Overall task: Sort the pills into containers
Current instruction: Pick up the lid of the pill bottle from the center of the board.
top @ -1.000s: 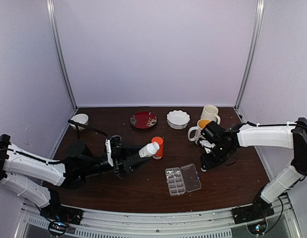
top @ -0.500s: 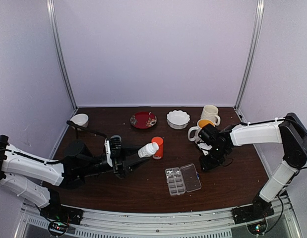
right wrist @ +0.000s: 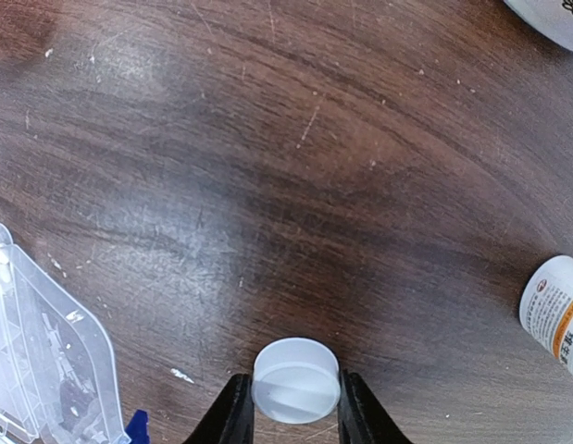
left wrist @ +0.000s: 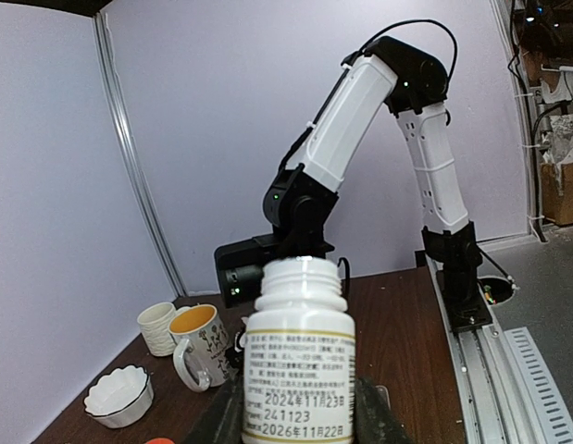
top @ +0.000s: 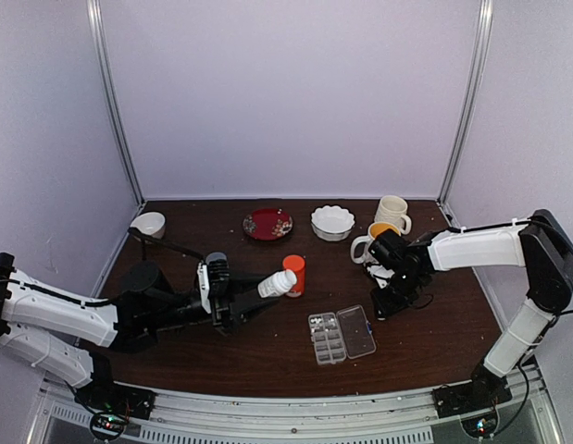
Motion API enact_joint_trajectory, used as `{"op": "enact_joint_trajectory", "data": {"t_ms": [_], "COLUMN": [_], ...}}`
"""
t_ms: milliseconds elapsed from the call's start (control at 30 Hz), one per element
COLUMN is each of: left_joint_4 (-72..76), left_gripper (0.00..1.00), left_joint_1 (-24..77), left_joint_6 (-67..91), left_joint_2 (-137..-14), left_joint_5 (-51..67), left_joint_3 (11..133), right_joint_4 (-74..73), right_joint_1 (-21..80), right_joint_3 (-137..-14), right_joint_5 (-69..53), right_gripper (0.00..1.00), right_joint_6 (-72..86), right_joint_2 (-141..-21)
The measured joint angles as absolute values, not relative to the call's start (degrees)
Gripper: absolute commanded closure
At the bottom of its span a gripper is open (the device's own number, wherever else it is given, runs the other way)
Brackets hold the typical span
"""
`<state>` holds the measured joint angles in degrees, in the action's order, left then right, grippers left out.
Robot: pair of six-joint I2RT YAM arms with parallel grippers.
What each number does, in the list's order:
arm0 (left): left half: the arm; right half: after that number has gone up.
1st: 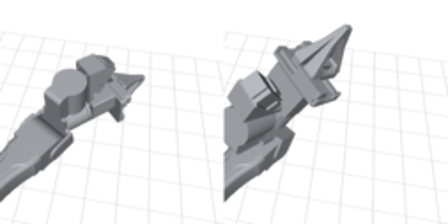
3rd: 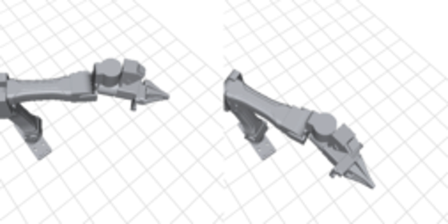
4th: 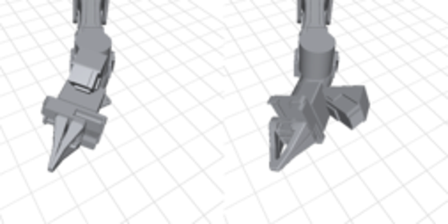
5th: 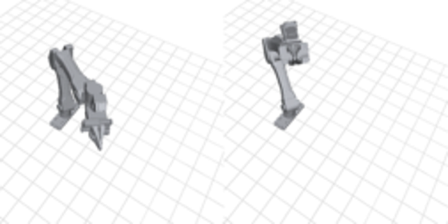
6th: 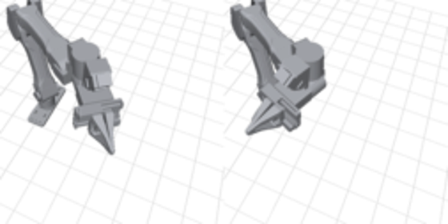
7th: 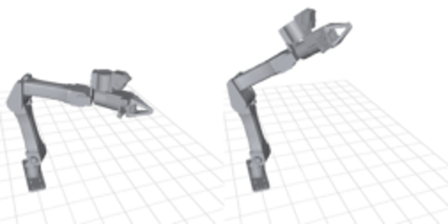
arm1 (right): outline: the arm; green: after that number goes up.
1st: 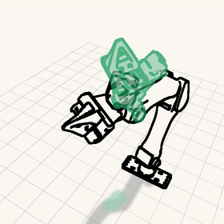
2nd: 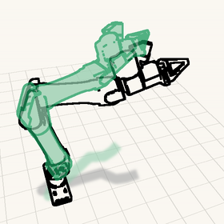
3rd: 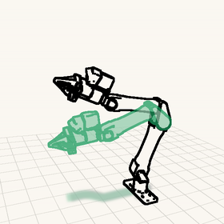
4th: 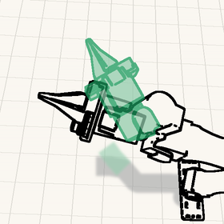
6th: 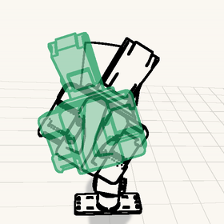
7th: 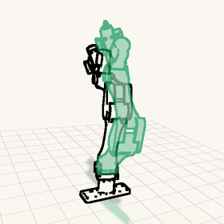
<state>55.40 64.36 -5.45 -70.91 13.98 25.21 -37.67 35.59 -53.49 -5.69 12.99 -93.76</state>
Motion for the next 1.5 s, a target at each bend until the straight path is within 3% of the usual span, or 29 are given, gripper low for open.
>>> {"op": "enact_joint_trajectory", "data": {"t_ms": [333, 633, 733, 900, 1100, 1233, 1500], "left_joint_4": [55.16, 55.07, 55.00, 54.63, 53.87, 53.87, 53.87], "left_gripper": [0.95, 0.95, 0.96, 0.95, 0.95, 0.96, 0.95], "left_joint_1": [64.36, 64.36, 64.36, 64.36, 64.36, 64.36, 64.36], "left_joint_6": [-5.54, -5.58, -5.58, -5.58, -5.58, -5.58, -5.58], "left_joint_2": [-70.76, -70.28, -70.11, -69.65, -69.65, -69.65, -69.65], "left_joint_5": [13.89, 13.89, 13.82, 13.63, 13.43, 13.26, 13.06], "left_joint_3": [24.95, 24.73, 24.49, 23.94, 23.88, 23.88, 23.86], "right_joint_4": [-37.69, -37.67, -37.69, -37.67, -37.74, -37.78, -37.89], "right_joint_1": [35.59, 35.59, 35.59, 35.59, 35.59, 35.59, 35.59], "right_joint_3": [-53.87, -54.13, -54.17, -54.19, -54.19, -54.19, -54.19], "right_joint_5": [-5.69, -5.67, -5.67, -5.67, -5.61, -5.45, -5.45], "right_gripper": [0.61, 0.62, 0.69, 0.70, 0.59, 0.57, 0.66], "right_joint_6": [12.78, 12.34, 12.23, 12.16, 12.12, 11.90, 11.73], "right_joint_2": [-94.21, -94.63, -95.31, -95.57, -95.11, -94.74, -94.74]}}
